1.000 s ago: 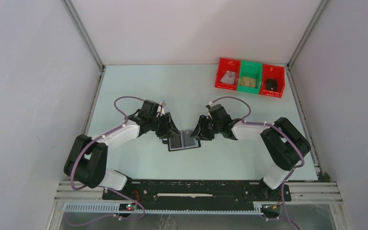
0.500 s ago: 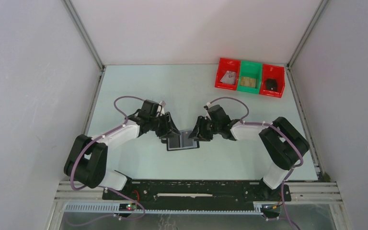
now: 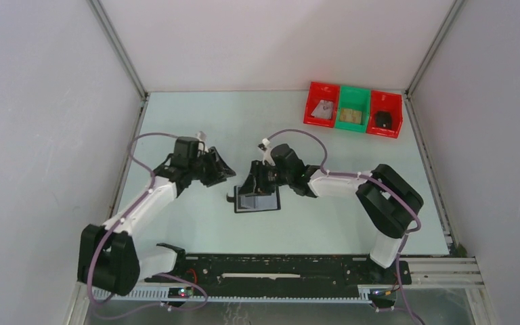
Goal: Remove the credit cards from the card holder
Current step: Remove the credit card from the card holder.
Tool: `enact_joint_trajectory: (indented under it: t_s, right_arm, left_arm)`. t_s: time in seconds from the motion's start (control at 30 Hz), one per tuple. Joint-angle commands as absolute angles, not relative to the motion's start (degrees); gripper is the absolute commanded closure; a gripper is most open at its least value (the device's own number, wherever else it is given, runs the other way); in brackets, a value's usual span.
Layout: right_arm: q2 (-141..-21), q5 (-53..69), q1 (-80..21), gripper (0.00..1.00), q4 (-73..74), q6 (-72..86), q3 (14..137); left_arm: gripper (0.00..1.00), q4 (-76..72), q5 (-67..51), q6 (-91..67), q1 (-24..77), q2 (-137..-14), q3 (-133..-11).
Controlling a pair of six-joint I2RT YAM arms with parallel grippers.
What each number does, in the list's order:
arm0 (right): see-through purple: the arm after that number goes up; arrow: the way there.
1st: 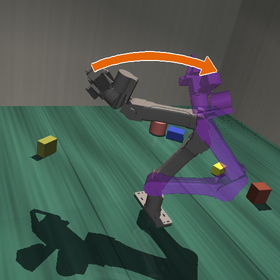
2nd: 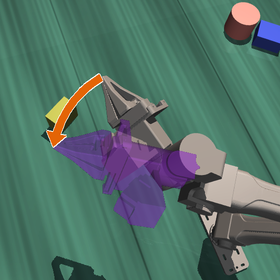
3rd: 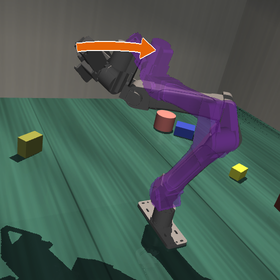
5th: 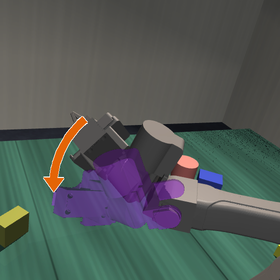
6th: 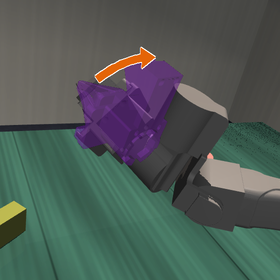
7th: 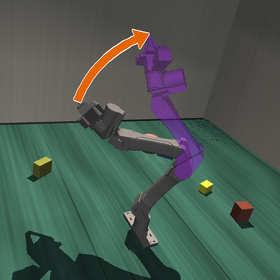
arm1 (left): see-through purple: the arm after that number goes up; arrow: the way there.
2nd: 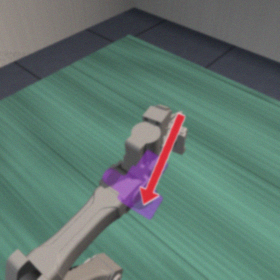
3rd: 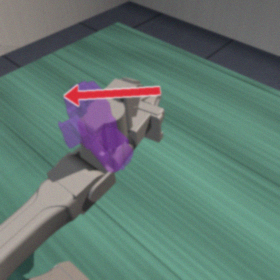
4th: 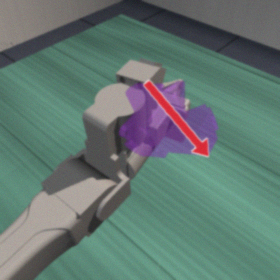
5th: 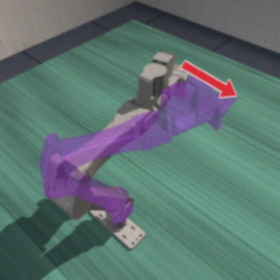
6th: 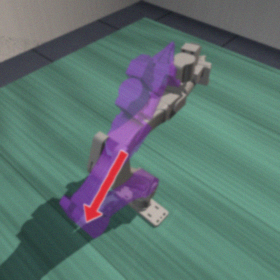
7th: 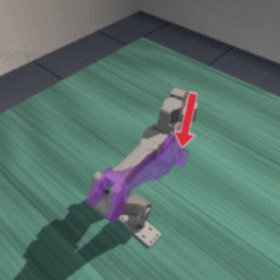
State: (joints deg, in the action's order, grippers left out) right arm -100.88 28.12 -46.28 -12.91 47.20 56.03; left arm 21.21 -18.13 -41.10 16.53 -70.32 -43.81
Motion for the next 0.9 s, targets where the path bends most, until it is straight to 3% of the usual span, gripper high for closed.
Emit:
enact_joint_trajectory:
  t_s: [0.0,0.57,0.87]
  right_arm:
    - [-103.9,29.0,-47.1,0.49,-14.0,47.9,58.2]
    - [-102.5,22.8,-43.5,0.51,-7.0,46.9,55.1]
    - [-101.6,22.8,-40.5,0.52,-7.1,47.2,52.9]
  left_arm:
    - [0.51,23.4,-15.5,-40.4,14.2,-65.3,-42.8]
    - [0.5,16.8,-25.7,-42.0,17.6,-73.5,-40.0]
    - [0.47,14.2,-23.1,-42.4,18.3,-78.5,-37.9]
